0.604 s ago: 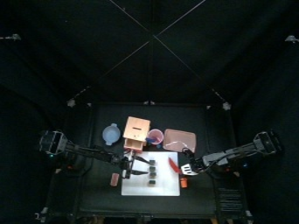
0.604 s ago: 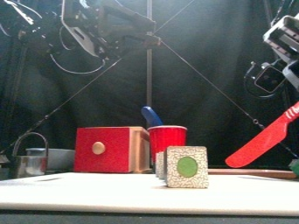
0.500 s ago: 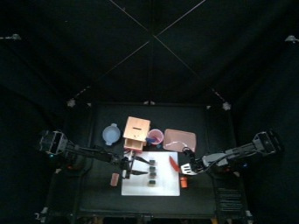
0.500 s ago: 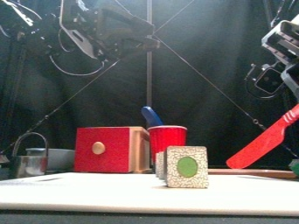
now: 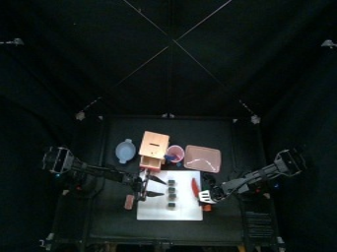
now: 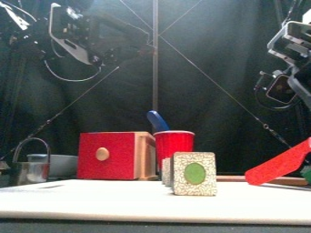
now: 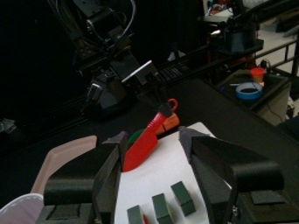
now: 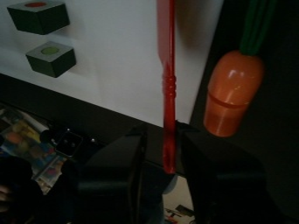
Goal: Place sushi on board then cut the sushi with the knife then place the pieces on the plate
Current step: Place the 4 sushi pieces on the plate
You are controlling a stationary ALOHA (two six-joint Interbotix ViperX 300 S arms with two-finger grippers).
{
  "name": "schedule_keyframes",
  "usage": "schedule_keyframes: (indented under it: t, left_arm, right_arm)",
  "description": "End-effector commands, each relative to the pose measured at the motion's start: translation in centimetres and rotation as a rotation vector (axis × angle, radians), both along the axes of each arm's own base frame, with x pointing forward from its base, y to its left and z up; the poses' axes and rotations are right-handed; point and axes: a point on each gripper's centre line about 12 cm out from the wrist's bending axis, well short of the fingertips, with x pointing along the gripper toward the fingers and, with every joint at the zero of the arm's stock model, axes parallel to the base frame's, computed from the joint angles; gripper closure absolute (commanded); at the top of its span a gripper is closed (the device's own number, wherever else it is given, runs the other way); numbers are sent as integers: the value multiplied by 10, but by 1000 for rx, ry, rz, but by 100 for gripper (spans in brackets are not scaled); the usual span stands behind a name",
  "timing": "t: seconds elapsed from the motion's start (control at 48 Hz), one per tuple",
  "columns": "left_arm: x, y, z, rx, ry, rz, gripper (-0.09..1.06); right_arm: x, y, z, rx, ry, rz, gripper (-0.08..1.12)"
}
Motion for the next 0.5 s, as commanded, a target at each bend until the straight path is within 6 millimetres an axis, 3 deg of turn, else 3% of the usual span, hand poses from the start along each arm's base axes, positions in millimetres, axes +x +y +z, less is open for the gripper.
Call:
schedule_keyframes:
  t: [0.021,0.146,0.312,0.5]
  left_arm:
    - [-2,0,11,8,-42,-2,11]
    - [-7,1,12,9,-47,-1,11]
    - [-11,1,12,7,-53,-2,11]
    - [-12,1,13,1,-64,-1,11]
  right_arm:
    - [14,6,10,10,-26,4,16]
    - [20,8,14,12,-32,8,16]
    - [14,8,13,-20,23,37,16]
    - [17,-12,19,-256,-11,180,16]
